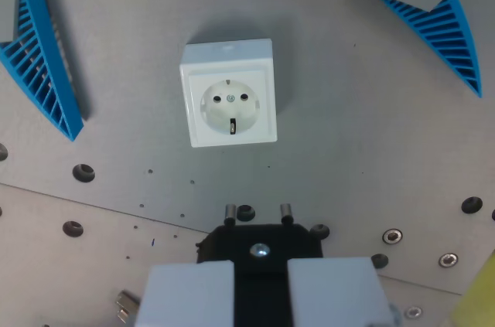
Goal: Move above the white socket
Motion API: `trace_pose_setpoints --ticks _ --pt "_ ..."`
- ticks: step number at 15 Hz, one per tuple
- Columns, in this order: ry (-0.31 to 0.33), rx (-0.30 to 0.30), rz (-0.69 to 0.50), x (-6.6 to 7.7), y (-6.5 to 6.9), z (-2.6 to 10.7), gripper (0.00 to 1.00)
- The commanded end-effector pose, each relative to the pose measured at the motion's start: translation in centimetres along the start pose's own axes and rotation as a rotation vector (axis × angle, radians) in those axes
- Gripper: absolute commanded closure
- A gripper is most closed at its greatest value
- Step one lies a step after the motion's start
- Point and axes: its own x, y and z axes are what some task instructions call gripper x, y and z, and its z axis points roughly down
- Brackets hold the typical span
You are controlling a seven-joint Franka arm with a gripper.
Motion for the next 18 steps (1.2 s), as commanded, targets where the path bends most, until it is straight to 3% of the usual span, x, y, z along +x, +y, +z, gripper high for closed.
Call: trace_pose_setpoints --ticks 1,10,18 --pt "0.001 0.0 0.0 0.0 0.0 0.0 1.0" --pt "0.002 -0.001 -0.003 0.0 0.0 0.2 1.0" --pt "0.022 -0.009 -0.017 -0.2 -0.1 1.3 1.0"
